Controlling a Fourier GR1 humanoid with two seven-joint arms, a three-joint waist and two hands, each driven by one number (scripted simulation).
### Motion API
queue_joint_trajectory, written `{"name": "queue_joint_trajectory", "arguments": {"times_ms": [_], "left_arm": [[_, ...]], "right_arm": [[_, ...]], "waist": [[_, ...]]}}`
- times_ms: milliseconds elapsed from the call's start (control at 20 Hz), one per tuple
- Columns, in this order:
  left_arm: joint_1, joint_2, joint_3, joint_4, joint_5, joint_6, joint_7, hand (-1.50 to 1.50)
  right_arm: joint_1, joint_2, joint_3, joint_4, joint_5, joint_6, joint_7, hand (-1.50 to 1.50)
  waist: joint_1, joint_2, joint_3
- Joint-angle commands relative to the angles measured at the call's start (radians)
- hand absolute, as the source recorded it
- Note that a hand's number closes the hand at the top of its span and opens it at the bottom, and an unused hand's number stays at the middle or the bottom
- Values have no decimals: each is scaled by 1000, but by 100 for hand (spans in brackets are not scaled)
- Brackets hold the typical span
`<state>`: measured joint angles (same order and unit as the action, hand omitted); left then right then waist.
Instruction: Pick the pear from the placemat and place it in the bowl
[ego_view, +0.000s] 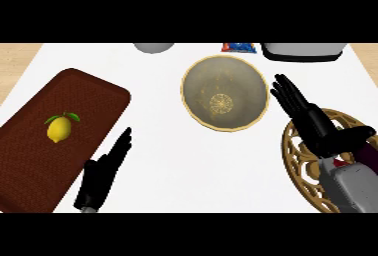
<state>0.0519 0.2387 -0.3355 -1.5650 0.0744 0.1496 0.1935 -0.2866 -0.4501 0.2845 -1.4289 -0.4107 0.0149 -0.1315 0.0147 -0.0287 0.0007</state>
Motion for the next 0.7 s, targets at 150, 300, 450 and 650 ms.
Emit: {"name": "queue_joint_trajectory", "arguments": {"times_ms": [150, 300, 450, 650], "left_arm": [[-135, 70, 209, -95, 21, 56, -104, 0], [-135, 65, 253, -75, 30, 88, -120, 0], [-161, 117, 409, -73, 106, 79, -184, 0], [-167, 145, 453, -54, 146, 36, -199, 0]], "right_arm": [[6, -4, 178, -204, -135, 380, -6, -150], [-163, -180, 111, -337, 150, 356, -102, -150], [184, -215, 32, -437, 51, 373, -283, -150], [355, -371, -97, -526, 86, 514, -524, -150]], "waist": [[24, 7, 1], [-17, -56, -11], [-81, 11, 1], [-87, 16, 1]]}}
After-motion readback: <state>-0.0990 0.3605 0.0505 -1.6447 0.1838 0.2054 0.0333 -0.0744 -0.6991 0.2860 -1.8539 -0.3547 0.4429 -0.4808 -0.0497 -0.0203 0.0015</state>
